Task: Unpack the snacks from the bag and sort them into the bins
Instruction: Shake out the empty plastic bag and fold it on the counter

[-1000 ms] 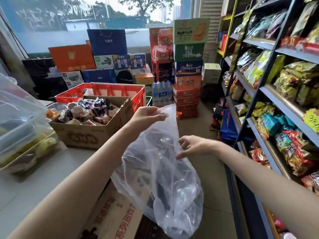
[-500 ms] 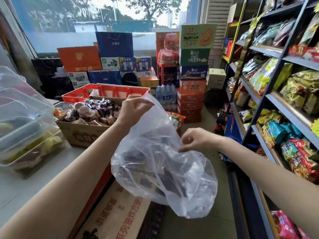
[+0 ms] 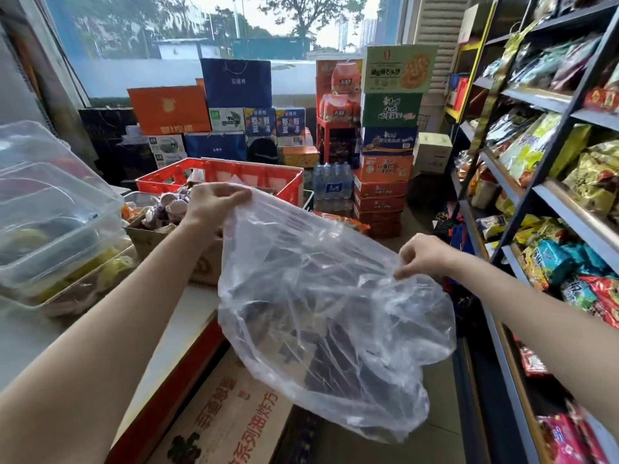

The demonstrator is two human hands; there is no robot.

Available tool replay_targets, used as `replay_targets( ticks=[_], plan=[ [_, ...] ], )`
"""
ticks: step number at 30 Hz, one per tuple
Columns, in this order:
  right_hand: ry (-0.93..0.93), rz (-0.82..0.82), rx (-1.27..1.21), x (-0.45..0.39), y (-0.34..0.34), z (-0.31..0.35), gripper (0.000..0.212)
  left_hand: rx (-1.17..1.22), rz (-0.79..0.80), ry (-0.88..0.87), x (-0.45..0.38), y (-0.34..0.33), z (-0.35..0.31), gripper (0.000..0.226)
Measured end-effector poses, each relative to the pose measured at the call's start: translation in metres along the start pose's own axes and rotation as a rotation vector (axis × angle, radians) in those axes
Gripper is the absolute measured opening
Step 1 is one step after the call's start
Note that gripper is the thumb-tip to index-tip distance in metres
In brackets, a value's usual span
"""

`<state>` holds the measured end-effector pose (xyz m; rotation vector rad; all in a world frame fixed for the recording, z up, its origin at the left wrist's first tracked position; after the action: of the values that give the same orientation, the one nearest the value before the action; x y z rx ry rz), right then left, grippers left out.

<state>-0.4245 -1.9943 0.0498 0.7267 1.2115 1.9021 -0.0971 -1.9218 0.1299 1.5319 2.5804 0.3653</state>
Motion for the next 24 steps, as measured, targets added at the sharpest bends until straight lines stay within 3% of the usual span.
replay_targets(
  ticks=[3,4,5,7,10,13,16,18,21,24],
  plan=[
    [0.09,-0.141,0.011,-0.01,0.018,0.014,0.013,-0.315,-0.249,0.266,-0.016,0.025,0.042,0.058],
    [0.121,-0.168,0.009,-0.014,0.021,0.023,0.011,-0.488,-0.339,0.21,-0.014,0.025,0.035,0.066],
    [0.151,-0.18,-0.001,-0.018,0.02,0.031,0.011,-0.631,-0.372,0.04,-0.008,0.012,0.018,0.07],
    [0.213,-0.175,-0.05,-0.024,0.018,0.048,0.011,-0.764,-0.183,-0.38,0.014,-0.043,-0.012,0.072],
    [0.314,-0.107,-0.211,-0.024,0.018,0.077,0.009,-0.994,0.18,-0.586,0.046,-0.123,-0.01,0.069],
    [0.345,-0.122,-0.165,-0.019,0.029,0.084,0.013,-0.979,0.139,-0.615,0.05,-0.14,-0.013,0.018],
    [0.317,-0.502,0.211,0.007,0.066,0.073,0.02,-0.88,0.032,-0.465,0.033,-0.121,-0.015,0.015],
    [0.259,-0.619,0.33,0.03,0.073,0.065,0.028,-0.878,0.002,-0.407,0.023,-0.11,-0.016,0.014],
    [-0.013,-0.361,0.489,0.033,0.044,0.039,0.057,-0.834,0.028,-0.387,0.018,-0.109,-0.021,0.013],
    [-0.137,-0.176,0.352,0.028,0.017,0.028,0.063,-0.844,0.016,-0.407,0.019,-0.113,-0.027,0.011]
  ],
)
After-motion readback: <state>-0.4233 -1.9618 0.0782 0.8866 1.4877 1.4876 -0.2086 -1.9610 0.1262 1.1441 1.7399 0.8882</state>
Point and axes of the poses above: each hand's wrist, its own x-axis away from the middle knuckle, its own y-axis out of the back of the hand, z = x × y, the point moved 9 cm from there along -x, towards the middle knuckle, and after that the axes turned 15 degrees about y, right-handed, at the moved point
